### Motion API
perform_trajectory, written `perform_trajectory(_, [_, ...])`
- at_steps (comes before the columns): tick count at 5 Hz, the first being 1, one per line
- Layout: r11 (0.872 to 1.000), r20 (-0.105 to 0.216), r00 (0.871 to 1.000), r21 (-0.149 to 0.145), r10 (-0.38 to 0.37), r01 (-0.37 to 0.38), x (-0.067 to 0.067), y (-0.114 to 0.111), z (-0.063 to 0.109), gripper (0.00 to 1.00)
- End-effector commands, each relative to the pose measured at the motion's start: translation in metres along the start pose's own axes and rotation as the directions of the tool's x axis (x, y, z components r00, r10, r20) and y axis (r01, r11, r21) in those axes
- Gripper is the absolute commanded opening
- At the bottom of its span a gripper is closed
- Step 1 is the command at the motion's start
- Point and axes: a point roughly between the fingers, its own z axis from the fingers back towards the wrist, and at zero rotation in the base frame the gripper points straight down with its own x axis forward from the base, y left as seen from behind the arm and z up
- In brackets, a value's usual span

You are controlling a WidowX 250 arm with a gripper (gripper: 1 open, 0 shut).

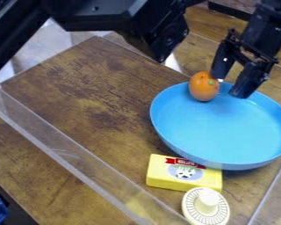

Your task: Put the orange ball in the blue tray

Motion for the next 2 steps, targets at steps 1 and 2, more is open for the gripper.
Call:
perform_trajectory(1, [1.0,0.073,0.997,0.018,-0.004,0.002,-0.0049,-0.0038,0.0244,1.0])
perform_trajectory(2, [1.0,0.074,0.997,0.005,-0.001,0.001,-0.0035,-0.0024,0.0188,1.0])
